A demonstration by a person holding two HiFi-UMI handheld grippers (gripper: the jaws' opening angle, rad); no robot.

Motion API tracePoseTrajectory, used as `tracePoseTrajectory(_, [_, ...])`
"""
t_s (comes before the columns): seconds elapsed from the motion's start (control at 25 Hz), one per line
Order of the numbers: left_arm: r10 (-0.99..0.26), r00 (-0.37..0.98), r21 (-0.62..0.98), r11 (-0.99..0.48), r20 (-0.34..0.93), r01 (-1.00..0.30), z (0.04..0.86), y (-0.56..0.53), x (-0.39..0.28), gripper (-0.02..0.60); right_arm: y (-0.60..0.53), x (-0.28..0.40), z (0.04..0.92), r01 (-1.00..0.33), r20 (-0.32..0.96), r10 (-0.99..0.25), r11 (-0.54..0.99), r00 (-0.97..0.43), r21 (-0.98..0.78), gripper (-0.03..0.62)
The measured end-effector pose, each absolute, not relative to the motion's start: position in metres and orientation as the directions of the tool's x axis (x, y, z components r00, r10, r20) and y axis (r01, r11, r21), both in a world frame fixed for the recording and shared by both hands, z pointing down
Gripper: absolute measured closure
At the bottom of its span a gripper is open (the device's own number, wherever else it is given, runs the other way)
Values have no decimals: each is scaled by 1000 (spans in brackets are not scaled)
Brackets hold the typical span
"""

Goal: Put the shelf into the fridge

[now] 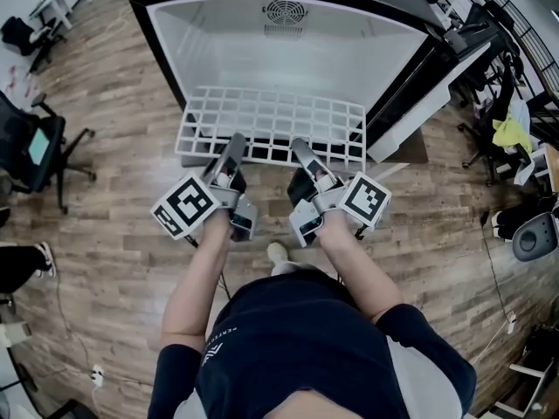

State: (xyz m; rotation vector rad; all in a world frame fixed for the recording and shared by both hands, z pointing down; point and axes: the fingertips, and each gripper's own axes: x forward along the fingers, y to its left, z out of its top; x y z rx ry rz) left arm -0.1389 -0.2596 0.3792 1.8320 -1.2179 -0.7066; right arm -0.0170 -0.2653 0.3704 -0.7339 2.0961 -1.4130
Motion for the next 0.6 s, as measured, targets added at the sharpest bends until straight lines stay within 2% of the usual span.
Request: tracePoseTrajectory(0.6, [-929,371,854,-184,11,-487,384,-258,-140,476,-268,-17,377,-155,-64,-658,268,-750,-951,553])
